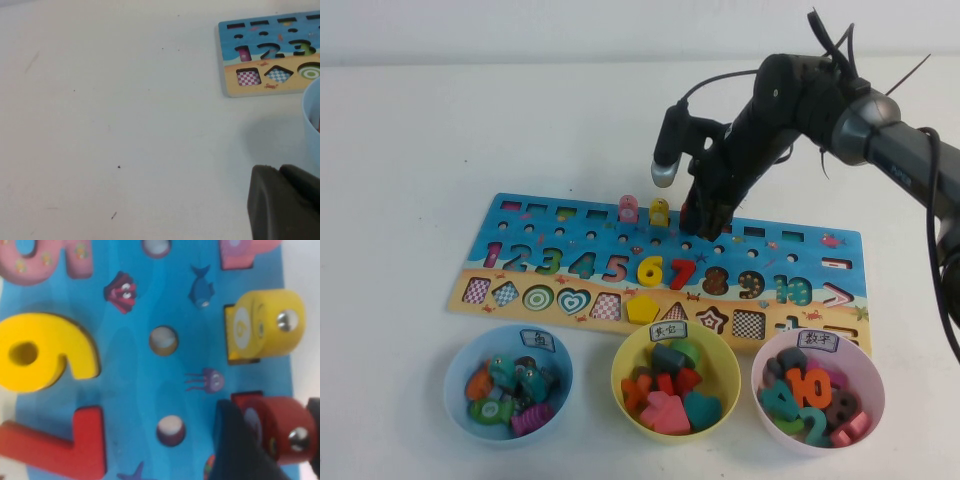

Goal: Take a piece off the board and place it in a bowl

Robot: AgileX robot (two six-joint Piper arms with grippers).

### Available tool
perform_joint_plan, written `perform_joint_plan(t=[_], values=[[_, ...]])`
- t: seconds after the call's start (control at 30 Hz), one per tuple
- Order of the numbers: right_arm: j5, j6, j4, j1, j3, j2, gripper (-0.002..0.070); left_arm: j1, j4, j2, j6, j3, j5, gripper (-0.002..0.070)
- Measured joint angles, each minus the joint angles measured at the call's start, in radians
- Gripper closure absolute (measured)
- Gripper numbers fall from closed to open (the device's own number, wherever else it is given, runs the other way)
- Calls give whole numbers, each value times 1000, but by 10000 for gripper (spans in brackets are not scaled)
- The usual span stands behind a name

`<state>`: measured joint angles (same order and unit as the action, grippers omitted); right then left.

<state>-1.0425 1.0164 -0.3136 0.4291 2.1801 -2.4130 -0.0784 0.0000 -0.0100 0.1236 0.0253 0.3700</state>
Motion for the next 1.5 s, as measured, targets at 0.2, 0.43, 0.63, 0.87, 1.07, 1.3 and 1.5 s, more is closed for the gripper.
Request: perform_joint_plan(t=[0.2, 0.43, 0.63, 0.87, 1.07, 1.3, 1.5], values=[[40, -37, 0, 0, 0, 0, 428, 0, 0, 0, 0, 0, 0, 680], [49, -44, 7, 0, 0, 0, 585, 0, 0, 0, 0, 0, 0, 680], [51, -44, 7, 0, 0, 0, 585, 0, 0, 0, 0, 0, 0, 680], [53, -44, 17, 0, 0, 0, 585, 0, 0, 0, 0, 0, 0, 680], [58, -48, 36, 0, 0, 0, 585, 0, 0, 0, 0, 0, 0, 680], [62, -66, 38, 0, 0, 0, 566, 0, 0, 0, 0, 0, 0, 680], [75, -73, 44, 0, 0, 0, 421, 0, 0, 0, 0, 0, 0, 680]])
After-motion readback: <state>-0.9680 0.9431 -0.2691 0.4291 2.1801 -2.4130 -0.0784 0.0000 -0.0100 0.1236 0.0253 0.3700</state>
